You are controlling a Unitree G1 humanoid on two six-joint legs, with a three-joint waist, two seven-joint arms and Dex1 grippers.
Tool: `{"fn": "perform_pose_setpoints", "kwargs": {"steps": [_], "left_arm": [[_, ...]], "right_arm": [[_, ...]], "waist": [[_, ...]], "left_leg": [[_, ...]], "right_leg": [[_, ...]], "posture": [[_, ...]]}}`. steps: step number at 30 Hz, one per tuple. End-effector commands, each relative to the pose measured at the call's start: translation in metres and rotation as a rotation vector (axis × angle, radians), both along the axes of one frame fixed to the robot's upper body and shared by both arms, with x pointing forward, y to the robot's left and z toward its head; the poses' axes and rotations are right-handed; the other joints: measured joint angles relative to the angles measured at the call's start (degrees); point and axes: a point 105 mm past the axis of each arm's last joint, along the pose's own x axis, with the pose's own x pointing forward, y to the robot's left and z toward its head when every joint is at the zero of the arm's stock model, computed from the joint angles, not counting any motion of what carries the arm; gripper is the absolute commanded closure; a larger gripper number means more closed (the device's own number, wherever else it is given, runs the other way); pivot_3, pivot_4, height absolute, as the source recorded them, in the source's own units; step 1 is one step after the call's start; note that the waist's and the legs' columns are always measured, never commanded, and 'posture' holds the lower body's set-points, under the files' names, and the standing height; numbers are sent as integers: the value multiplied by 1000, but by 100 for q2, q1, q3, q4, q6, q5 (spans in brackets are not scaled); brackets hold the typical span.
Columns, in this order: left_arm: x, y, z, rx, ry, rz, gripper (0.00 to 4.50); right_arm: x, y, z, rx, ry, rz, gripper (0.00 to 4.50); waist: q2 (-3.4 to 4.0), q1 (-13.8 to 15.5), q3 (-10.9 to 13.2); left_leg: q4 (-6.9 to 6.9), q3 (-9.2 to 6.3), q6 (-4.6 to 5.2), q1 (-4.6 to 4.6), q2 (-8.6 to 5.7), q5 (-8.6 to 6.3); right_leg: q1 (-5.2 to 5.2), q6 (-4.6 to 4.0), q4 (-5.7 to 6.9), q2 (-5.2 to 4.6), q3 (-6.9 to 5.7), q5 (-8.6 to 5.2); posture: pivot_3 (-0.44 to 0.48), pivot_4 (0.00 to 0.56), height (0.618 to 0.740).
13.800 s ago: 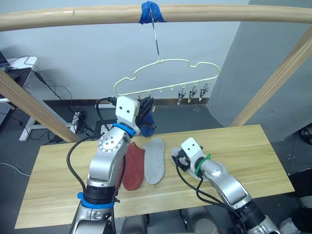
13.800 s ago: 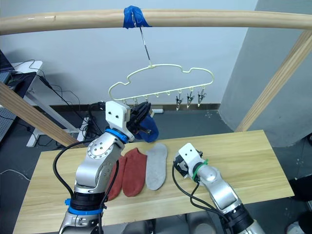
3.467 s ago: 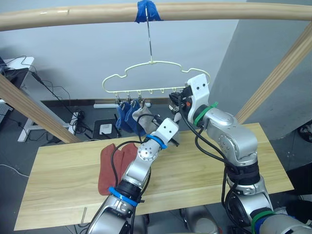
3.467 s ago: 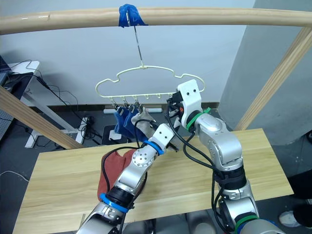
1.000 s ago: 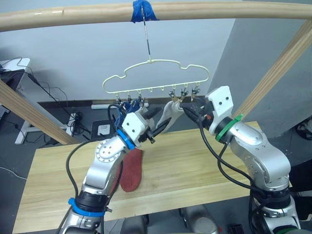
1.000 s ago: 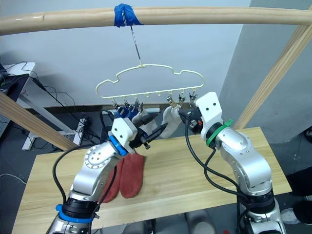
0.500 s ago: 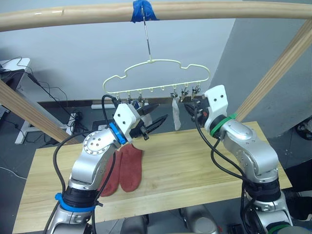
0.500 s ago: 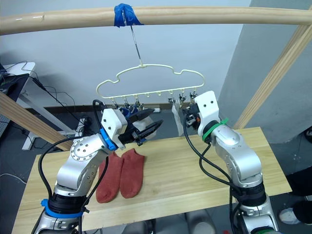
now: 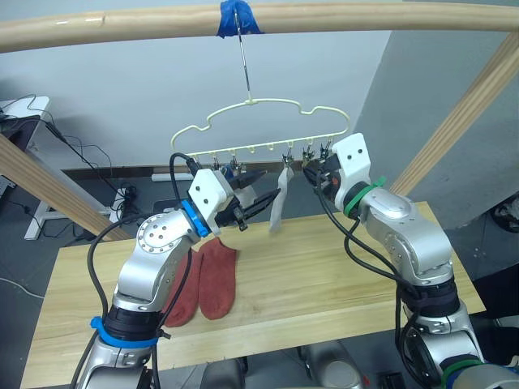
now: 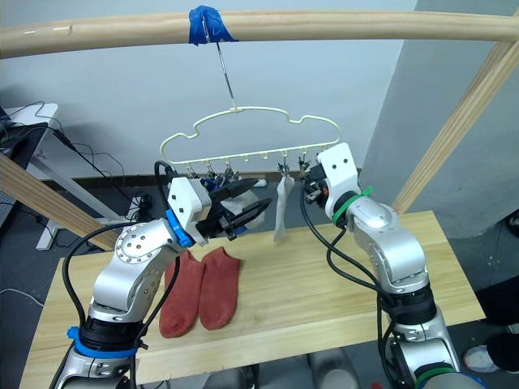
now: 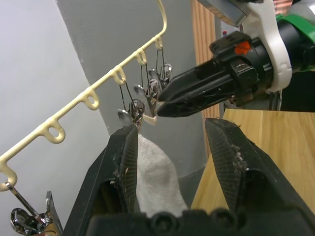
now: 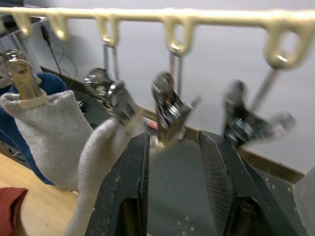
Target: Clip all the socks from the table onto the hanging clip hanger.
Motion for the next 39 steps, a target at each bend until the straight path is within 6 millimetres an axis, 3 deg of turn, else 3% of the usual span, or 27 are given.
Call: {"fn": "perform_pose_setpoints", "kwargs": {"steps": [1, 14, 39], "left_arm": [[-3, 2, 10, -3, -49, -2, 2135], [-4, 1, 8, 7, -42, -10, 2135], [-4, -3, 7, 10, -40, -14, 2135]], "right_arm": [[-1, 7, 14, -4, -67, 34, 2919], [6, 17, 21, -49, -152, 61, 2919], [11, 19, 32, 52, -154, 21, 2919]], "waist": [[0, -1, 0], [1, -2, -1], [1, -5, -1]], "left_leg": [[1, 0, 0, 0, 0, 0], [3, 0, 0, 0, -1, 0], [11, 1, 0, 10, -1, 1]], "right_leg": [[0, 0, 1, 0, 0, 0], [0, 0, 4, -2, -1, 1], [-3, 0, 38, -3, 2, 1]], "posture": [[-230, 206, 740], [-220, 204, 740], [-217, 204, 740]]}}
